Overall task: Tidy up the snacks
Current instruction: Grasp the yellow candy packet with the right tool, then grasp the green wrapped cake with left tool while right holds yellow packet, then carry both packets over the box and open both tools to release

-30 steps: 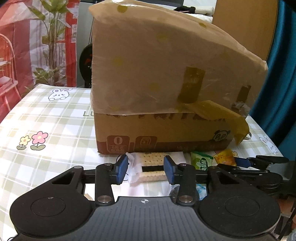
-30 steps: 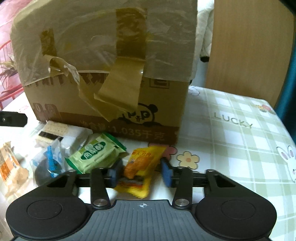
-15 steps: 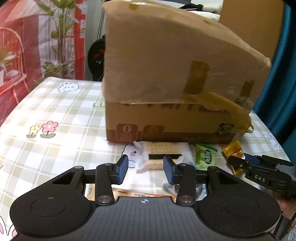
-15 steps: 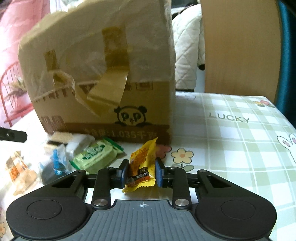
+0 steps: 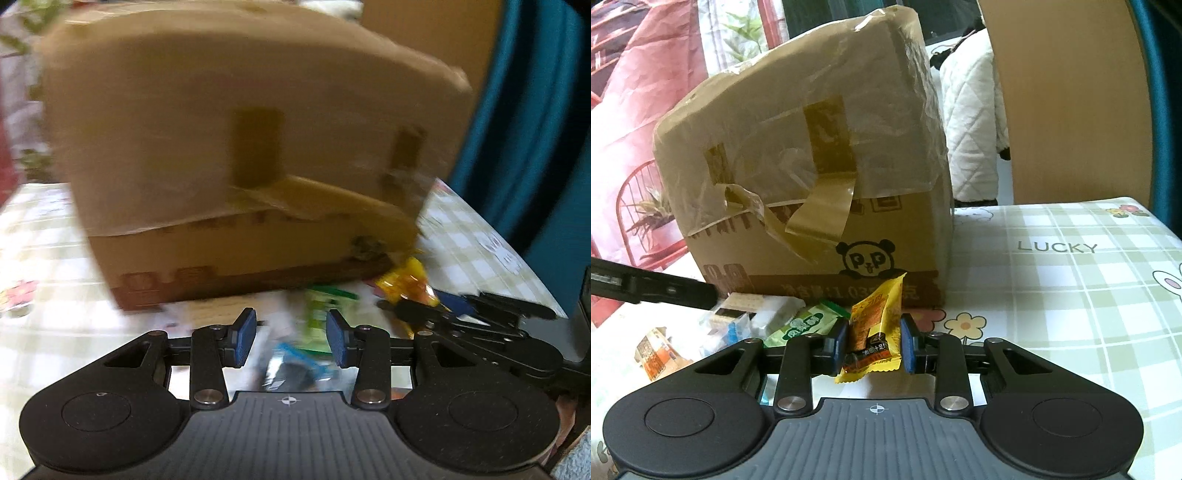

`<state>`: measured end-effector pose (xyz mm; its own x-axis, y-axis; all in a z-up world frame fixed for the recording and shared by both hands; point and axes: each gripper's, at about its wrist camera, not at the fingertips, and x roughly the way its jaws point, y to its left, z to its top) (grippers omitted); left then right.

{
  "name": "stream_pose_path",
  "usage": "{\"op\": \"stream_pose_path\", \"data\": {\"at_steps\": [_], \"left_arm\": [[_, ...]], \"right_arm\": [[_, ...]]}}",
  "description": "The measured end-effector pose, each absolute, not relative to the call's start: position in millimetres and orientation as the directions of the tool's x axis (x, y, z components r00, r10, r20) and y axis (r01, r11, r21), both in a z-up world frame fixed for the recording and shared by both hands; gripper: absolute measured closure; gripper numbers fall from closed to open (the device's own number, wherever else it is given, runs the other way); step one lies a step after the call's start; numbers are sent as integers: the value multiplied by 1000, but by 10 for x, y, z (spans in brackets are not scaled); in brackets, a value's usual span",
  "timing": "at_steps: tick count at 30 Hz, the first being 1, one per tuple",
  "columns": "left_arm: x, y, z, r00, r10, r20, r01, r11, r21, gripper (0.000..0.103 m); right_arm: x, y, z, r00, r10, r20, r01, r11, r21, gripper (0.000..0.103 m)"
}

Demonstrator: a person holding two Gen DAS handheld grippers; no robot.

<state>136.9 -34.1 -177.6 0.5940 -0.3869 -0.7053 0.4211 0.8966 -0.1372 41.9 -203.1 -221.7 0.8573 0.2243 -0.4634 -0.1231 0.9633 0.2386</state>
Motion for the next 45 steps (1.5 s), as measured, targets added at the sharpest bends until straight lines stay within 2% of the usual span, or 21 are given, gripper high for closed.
{"op": "stream_pose_path", "data": {"at_steps": [10, 21, 23, 24, 25, 34, 45], "left_arm": [[1671, -873, -2010, 528, -398, -750, 498, 860, -106, 59], [1777, -1082, -2306, 499, -325, -803, 498, 866, -41, 59], [1778, -1106, -2338, 509, -323, -798, 499, 866, -32, 59], [1777, -1115, -2347, 513, -317, -798, 497, 867, -25, 64], [1759, -1127, -2352, 517, -324, -792, 496, 868, -31, 64], [1543, -912, -2184, 520, -399, -756, 509, 855, -101, 64], [1359, -786, -2004, 543, -411, -732, 482, 867, -129, 64]], "right_arm": [[396, -2122, -2235, 865, 225, -448, -102, 954, 283, 76], [419, -2182, -2259, 866, 216, -450, -78, 949, 307, 76], [419, -2183, -2256, 866, 217, -451, -77, 948, 309, 76], [420, -2186, -2256, 865, 218, -452, -76, 947, 311, 76], [421, -2188, -2256, 865, 219, -452, -76, 947, 312, 76], [435, -2185, -2267, 864, 216, -455, -70, 946, 316, 76], [345, -2170, -2202, 872, 164, -461, -31, 959, 282, 76]]}}
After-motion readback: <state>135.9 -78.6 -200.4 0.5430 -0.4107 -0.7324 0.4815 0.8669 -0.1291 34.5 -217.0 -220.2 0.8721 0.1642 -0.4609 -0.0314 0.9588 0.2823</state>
